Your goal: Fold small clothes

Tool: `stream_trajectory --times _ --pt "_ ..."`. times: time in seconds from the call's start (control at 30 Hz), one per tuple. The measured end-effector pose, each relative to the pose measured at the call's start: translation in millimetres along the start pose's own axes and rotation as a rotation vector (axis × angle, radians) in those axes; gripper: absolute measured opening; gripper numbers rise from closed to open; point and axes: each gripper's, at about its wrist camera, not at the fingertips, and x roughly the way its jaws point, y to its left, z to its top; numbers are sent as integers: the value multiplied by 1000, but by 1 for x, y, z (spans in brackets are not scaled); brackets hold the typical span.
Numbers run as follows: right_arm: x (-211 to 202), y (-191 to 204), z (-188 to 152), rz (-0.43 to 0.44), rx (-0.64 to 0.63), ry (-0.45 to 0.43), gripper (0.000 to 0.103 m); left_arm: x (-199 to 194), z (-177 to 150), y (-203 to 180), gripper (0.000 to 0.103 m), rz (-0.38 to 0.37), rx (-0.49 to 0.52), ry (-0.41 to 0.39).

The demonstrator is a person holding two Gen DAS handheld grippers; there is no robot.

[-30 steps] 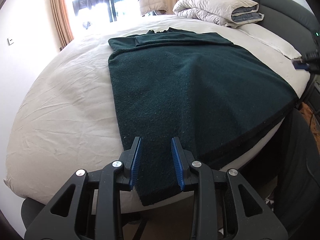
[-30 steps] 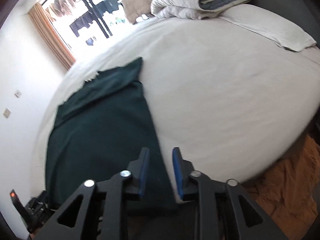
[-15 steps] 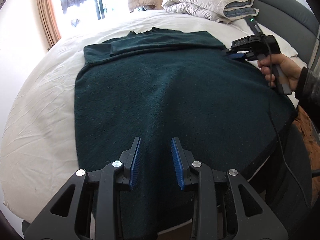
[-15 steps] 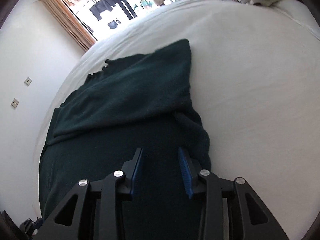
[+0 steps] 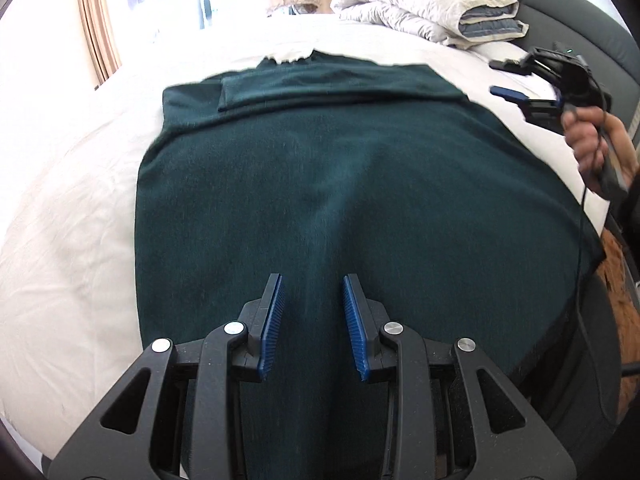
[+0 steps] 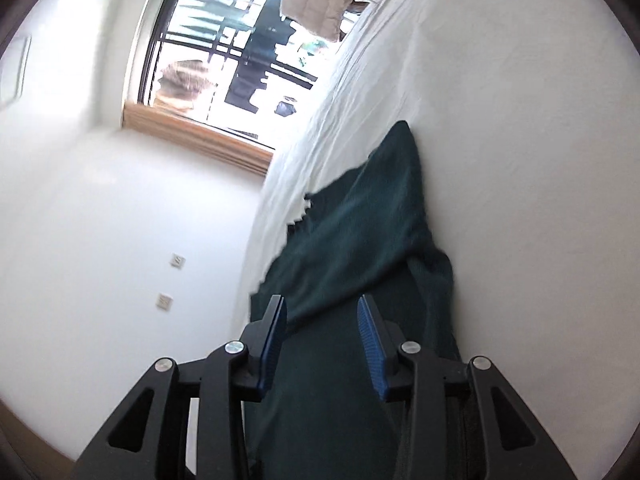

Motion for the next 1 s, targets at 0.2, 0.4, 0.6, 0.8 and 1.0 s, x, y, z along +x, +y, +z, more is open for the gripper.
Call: stream_trajectory --times 0.2,0.4,0.6,0.8,1.0 --pt "39 -31 9 -75 162 53 41 25 16 -6 29 -6 16 6" --pt "35 -43 6 -90 245 23 34 32 6 9 53 -15 -35 -32" --pt "33 -42 9 -96 274 -68 39 31 2 11 54 -18 -48 -53" --pt "44 -34 6 -42 360 -237 64 28 -2 9 54 -12 -53 -66" --pt "31 -44 0 73 421 -472 65 25 -6 9 55 -13 -52 -74"
